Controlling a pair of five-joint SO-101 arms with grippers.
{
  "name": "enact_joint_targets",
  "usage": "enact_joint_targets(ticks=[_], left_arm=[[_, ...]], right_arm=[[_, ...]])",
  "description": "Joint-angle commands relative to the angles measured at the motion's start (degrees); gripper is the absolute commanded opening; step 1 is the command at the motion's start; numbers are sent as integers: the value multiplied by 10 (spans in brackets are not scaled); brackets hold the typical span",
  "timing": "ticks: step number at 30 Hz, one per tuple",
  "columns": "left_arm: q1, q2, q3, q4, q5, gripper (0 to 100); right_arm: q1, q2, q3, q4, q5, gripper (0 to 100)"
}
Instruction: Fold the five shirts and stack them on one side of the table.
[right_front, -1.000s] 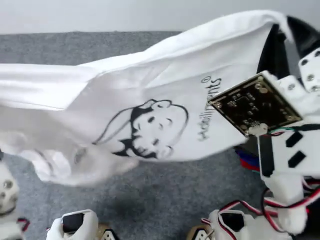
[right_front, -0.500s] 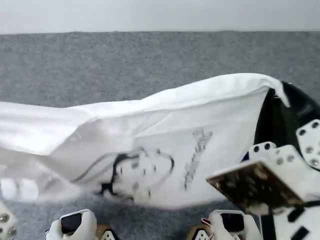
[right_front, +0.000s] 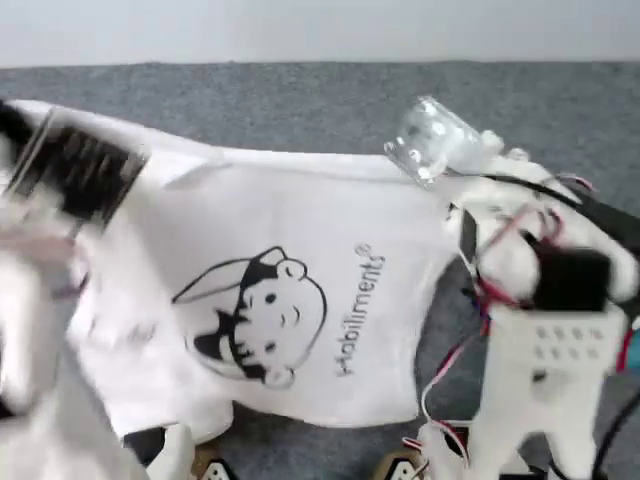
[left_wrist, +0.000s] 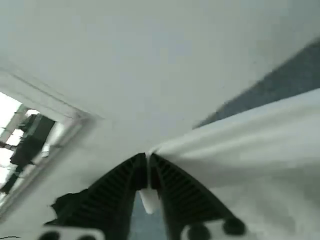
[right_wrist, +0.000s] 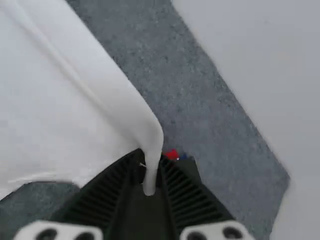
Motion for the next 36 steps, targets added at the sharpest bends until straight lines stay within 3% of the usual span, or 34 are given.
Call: enact_joint_targets(ticks=[1, 9, 15, 24, 29, 36], left_arm=[[8, -2, 197, -139, -20, 15], [11, -1, 481, -465, -20, 15], [16, 24, 553, -605, -20, 15], [40, 207, 434, -644, -18, 15], [55, 285, 378, -645, -18, 15], [51, 386, 267, -644, -18, 15]], right_arm=[[-3, 27, 104, -146, 5, 9], [-3, 147, 197, -422, 6, 9], [-3, 253, 193, -601, 6, 9], [-20, 402, 96, -757, 69, 9], [-31, 508, 4, -792, 119, 9], [-32, 640, -153, -811, 123, 9]])
